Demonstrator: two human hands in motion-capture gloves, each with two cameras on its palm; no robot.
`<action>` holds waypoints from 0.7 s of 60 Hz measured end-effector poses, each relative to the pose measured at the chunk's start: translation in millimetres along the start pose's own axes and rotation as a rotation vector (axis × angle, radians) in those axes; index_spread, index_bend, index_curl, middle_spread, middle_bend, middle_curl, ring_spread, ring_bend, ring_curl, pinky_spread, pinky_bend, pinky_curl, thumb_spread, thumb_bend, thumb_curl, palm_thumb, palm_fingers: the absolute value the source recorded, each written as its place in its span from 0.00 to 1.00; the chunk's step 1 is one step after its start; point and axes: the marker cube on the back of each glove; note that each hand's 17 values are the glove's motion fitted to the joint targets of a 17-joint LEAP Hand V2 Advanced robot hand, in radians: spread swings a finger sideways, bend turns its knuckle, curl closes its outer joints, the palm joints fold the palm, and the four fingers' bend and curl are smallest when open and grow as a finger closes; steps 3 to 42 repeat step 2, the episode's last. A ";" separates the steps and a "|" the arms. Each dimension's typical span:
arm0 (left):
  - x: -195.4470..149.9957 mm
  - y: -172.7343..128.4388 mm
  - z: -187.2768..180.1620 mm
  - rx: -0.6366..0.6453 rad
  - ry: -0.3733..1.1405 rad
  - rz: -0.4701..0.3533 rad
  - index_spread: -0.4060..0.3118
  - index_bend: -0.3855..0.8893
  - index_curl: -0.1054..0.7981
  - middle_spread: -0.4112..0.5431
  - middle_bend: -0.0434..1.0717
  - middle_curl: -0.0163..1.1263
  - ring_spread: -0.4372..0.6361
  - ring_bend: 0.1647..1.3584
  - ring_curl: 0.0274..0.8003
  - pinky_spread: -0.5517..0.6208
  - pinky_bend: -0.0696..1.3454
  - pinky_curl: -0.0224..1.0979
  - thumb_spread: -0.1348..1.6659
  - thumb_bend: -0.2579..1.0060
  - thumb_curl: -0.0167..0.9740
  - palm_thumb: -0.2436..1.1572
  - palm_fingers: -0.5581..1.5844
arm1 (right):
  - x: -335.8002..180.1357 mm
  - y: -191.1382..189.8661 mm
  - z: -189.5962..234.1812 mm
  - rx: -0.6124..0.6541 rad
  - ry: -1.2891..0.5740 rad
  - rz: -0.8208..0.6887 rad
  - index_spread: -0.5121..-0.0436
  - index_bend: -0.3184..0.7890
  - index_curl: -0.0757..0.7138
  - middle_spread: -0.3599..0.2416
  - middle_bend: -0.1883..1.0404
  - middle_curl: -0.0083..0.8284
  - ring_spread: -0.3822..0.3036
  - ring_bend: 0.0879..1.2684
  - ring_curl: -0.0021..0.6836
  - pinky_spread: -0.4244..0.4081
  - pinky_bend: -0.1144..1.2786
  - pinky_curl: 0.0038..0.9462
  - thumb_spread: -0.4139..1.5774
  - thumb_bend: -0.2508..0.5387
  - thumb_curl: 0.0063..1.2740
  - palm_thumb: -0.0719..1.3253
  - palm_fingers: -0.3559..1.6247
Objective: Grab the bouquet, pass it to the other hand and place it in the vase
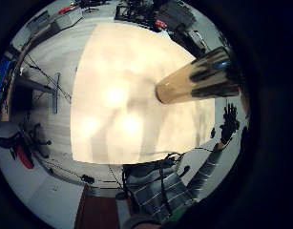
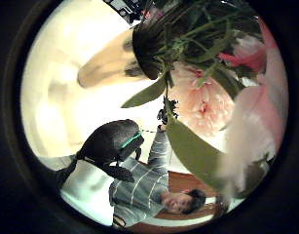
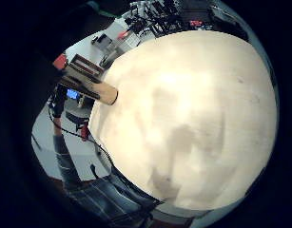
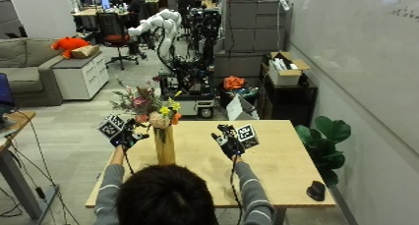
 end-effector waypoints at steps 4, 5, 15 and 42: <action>4.4 2.3 3.3 0.013 -0.017 0.024 0.83 0.34 0.18 0.82 0.21 0.29 0.83 0.36 0.31 0.88 0.31 0.29 0.51 0.18 0.36 0.37 0.18 | -4.9 -1.3 2.2 -0.005 -0.042 -0.045 0.32 0.44 0.51 0.47 0.30 0.40 0.62 0.14 0.46 0.84 0.24 0.37 0.78 0.29 0.31 0.48 0.40; 4.4 2.3 3.3 0.013 -0.017 0.024 0.83 0.34 0.18 0.82 0.21 0.29 0.83 0.36 0.31 0.88 0.31 0.29 0.51 0.18 0.36 0.37 0.18 | -4.9 -1.3 2.2 -0.005 -0.042 -0.045 0.32 0.44 0.51 0.47 0.30 0.40 0.62 0.14 0.46 0.84 0.24 0.37 0.78 0.29 0.31 0.48 0.40; 4.4 2.3 3.3 0.013 -0.017 0.024 0.83 0.34 0.18 0.82 0.21 0.29 0.83 0.36 0.31 0.88 0.31 0.29 0.51 0.18 0.36 0.37 0.18 | -4.9 -1.3 2.2 -0.005 -0.042 -0.045 0.32 0.44 0.51 0.47 0.30 0.40 0.62 0.14 0.46 0.84 0.24 0.37 0.78 0.29 0.31 0.48 0.40; 4.4 2.3 3.3 0.013 -0.017 0.024 0.83 0.34 0.18 0.82 0.21 0.29 0.83 0.36 0.31 0.88 0.31 0.29 0.51 0.18 0.36 0.37 0.18 | -4.9 -1.3 2.2 -0.005 -0.042 -0.045 0.32 0.44 0.51 0.47 0.30 0.40 0.62 0.14 0.46 0.84 0.24 0.37 0.78 0.29 0.31 0.48 0.40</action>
